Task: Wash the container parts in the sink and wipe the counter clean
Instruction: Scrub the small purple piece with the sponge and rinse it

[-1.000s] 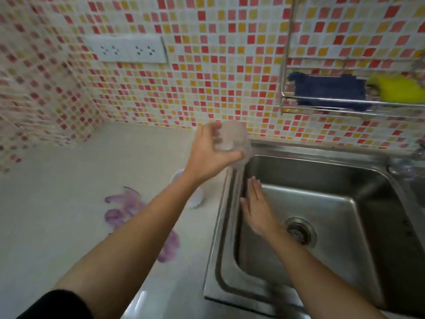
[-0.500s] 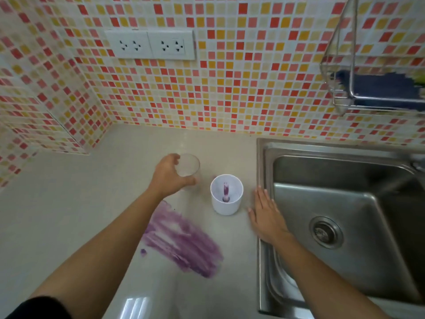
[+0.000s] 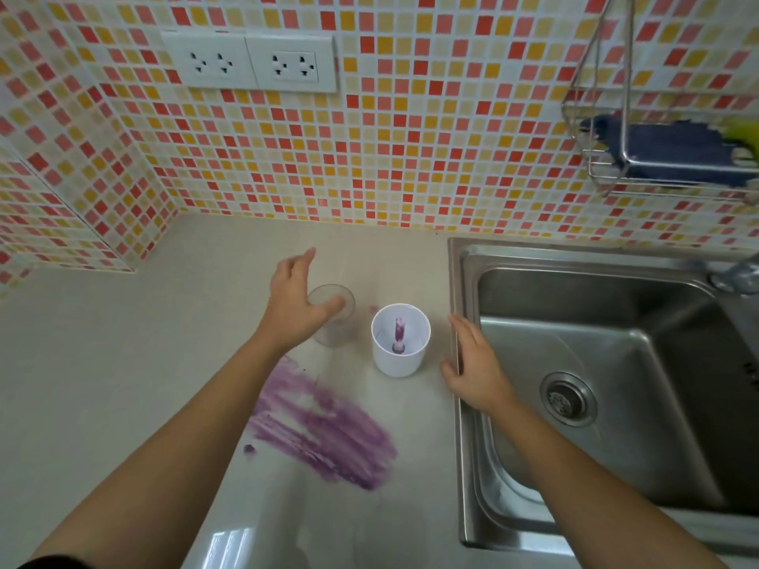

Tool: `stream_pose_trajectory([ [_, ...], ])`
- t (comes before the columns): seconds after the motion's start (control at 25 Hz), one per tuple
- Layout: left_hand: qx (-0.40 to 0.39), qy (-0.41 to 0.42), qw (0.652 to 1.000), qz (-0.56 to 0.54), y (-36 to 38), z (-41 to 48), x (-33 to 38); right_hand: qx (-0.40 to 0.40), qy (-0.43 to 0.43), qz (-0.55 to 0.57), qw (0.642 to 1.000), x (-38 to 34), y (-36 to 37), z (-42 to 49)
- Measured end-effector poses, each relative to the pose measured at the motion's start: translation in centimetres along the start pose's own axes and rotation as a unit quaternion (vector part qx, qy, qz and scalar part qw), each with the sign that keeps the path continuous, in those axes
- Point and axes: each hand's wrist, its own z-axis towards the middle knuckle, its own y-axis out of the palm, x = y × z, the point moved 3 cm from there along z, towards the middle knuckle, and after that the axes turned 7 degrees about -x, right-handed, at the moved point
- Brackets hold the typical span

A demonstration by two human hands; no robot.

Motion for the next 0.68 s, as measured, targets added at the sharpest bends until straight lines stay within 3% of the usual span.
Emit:
stream_pose_trajectory([
  [0.08, 0.018, 0.103, 0.994, 0.014, -0.4, 0.0, 2.9, -0.011, -0.03, 0.063, 0.998, -1.1, -1.0, 0.1],
  [0.2, -0.114, 0.212, 0.963, 0.12, 1.4, 0.5, 6.3, -0.041, -0.056, 0.083, 0.994, -3.1, -1.6, 0.3],
  [0.36, -0.233, 0.253, 0.901, 0.265, 3.4, 1.1, 7.2, -0.08, -0.069, 0.079, 0.991, -5.2, -1.8, 0.9],
  [0.48, -0.228, 0.292, 0.858, 0.355, 4.2, 1.1, 7.3, -0.085, -0.068, 0.076, 0.991, -5.5, -1.8, 1.1],
  [0.68, -0.126, 0.406, 0.804, 0.417, 4.2, 0.5, 7.6, -0.091, -0.069, 0.069, 0.991, -5.5, -1.9, 1.4],
])
